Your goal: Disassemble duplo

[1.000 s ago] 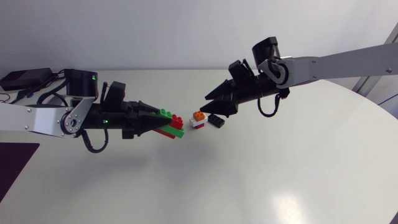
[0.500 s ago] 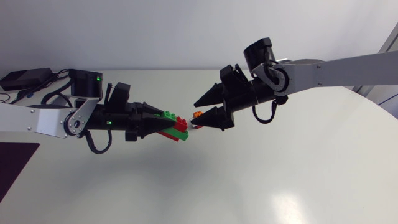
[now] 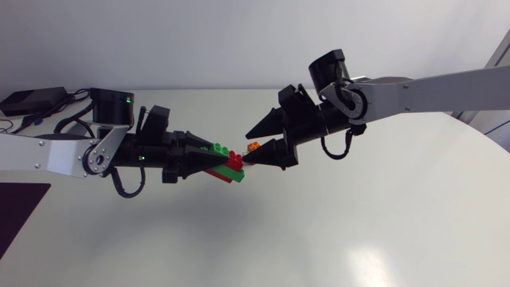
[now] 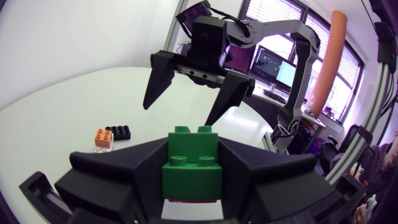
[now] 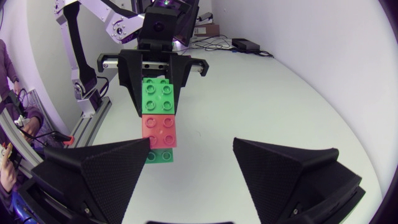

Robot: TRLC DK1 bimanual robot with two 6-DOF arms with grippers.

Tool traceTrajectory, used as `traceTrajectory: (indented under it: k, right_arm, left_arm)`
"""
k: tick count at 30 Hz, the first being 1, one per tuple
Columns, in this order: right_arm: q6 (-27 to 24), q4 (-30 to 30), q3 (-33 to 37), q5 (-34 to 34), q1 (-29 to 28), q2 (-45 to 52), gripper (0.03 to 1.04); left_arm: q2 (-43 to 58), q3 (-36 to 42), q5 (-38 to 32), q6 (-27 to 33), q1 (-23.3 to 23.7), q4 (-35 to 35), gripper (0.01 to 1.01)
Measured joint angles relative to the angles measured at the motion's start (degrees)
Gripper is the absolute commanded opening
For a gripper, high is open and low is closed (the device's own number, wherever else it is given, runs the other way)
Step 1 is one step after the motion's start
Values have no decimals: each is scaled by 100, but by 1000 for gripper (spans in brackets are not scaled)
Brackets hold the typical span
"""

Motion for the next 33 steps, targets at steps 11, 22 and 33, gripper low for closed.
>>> traceTrajectory:
  k: [11,22,33]
  right_arm:
    - [-22,-153,0,-68,35,0,957]
    - [-63,-396,39,-378,-223,0,957]
    - [-754,-1593,369,-1141,-280,37,957]
  left_arm:
    - [-2,-52,26,2,-70,-4,46]
    - [-2,-55,26,4,-70,0,46]
    - [-37,-55,26,4,-125,-4,46]
